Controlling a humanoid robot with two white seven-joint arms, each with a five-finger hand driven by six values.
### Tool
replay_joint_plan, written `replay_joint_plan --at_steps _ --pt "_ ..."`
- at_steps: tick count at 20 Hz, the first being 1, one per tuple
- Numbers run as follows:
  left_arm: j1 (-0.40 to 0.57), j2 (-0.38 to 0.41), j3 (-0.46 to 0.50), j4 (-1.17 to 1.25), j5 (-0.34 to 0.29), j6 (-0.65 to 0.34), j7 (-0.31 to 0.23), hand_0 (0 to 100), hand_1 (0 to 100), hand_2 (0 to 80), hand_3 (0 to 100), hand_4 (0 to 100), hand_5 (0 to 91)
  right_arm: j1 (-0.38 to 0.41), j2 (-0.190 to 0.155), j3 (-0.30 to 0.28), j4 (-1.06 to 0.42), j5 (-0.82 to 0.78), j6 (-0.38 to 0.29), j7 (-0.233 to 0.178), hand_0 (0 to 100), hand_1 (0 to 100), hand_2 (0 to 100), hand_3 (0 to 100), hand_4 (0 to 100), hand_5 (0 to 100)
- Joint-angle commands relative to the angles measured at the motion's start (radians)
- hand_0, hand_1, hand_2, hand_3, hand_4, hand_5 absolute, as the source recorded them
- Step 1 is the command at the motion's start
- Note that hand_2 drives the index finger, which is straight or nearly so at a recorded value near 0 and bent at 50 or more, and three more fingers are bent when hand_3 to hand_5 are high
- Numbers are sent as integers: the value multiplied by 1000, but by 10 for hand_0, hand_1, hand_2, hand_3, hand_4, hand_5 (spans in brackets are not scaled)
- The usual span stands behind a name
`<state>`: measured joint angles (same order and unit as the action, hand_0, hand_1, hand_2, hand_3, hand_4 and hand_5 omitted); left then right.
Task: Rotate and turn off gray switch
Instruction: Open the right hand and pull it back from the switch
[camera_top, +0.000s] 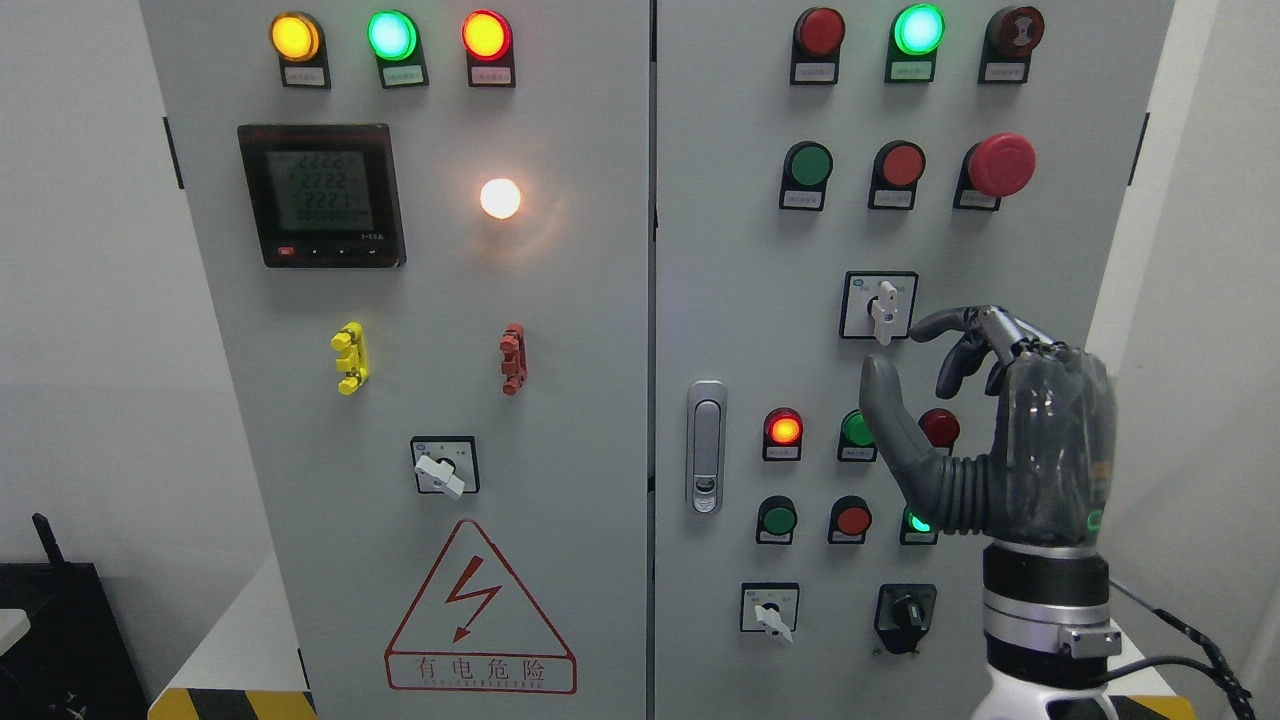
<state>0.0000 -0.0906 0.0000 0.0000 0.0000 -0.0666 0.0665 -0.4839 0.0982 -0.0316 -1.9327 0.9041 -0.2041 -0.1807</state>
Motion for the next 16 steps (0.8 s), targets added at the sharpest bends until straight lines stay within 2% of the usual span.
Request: replay_joint_plan --at_steps 1,2,4,5,8,11,16 --pt "-9 0 8 -26 20 1 0 120 389 0 0 0 0 86 -74 -28 -61 -79 -60 1 347 165 315 337 210 83" --pt "-9 0 8 -26 20 1 0 120 389 0 0 0 0 94 -83 -33 -66 -80 -61 3 324 115 258 243 115 0" --pt "-9 0 9 -26 18 1 0 120 389 0 0 0 0 106 -112 -37 -74 -82 -60 6 302 81 163 125 3 0" --pt "-9 0 8 -26 20 1 0 120 389 0 0 0 0 113 -127 -43 -74 -85 -60 12 292 77 118 84 0 0" --pt "-9 0 8 -26 20 1 0 120 389 0 0 0 0 123 -147 -48 -74 -88 -60 26 260 91 81 53 0 0" --pt "-9 0 8 -26 18 1 0 120 389 0 0 0 0 137 -187 -47 -74 -88 -60 24 238 116 67 48 0 0" --pt "-9 0 8 -26 20 1 0 120 389 0 0 0 0 139 -196 -39 -74 -100 -58 24 221 141 63 45 0 0"
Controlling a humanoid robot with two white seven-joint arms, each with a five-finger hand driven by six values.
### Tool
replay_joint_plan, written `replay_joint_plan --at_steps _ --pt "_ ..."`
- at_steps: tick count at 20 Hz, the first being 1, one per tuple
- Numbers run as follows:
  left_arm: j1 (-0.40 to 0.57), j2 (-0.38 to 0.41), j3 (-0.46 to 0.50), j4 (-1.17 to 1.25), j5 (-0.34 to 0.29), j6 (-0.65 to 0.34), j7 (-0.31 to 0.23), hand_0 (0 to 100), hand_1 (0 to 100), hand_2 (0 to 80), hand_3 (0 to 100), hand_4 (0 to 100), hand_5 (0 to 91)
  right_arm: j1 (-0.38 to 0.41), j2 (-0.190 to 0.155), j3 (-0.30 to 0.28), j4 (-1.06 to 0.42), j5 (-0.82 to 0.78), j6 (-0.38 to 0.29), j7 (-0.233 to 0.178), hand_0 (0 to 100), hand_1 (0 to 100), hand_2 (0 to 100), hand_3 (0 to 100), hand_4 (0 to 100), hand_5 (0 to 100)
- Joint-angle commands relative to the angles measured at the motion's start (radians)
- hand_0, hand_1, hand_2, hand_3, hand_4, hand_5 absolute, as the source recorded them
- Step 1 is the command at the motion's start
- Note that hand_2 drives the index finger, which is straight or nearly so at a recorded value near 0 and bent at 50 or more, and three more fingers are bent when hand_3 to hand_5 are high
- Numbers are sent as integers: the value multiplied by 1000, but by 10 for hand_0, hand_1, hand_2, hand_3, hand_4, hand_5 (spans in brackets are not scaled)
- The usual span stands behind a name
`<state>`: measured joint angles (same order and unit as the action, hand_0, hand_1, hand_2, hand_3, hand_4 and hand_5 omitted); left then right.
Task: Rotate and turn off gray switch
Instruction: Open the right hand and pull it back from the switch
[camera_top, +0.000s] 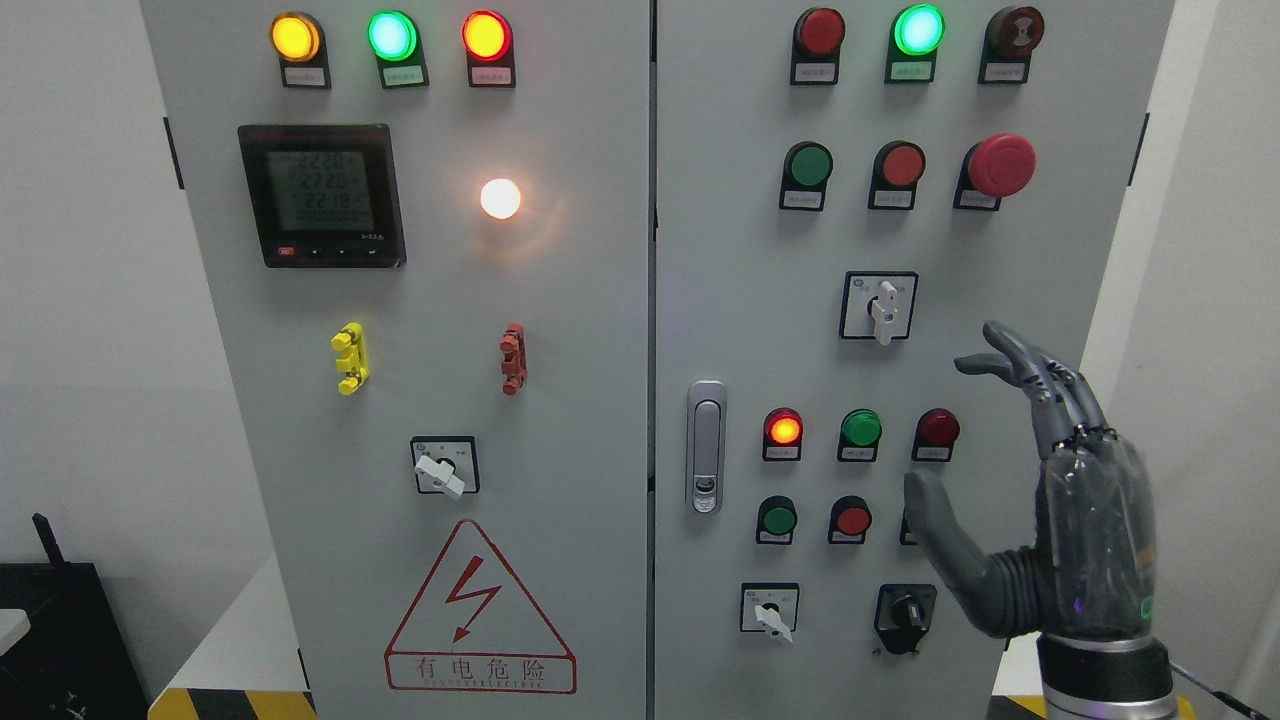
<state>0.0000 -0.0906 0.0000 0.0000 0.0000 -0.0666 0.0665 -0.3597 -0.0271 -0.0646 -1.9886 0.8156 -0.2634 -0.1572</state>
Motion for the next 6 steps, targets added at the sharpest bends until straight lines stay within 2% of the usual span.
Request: replay_joint_plan --at_steps 1,6 --pt "-9 0 8 -26 20 1 0 120 389 0 0 0 0 18 -73 -6 -18 -12 1 1 219 145 64 45 0 0" --pt "-9 0 8 -26 20 1 0 120 389 0 0 0 0 27 -71 2 -18 -12 1 -1 210 164 68 54 0 0"
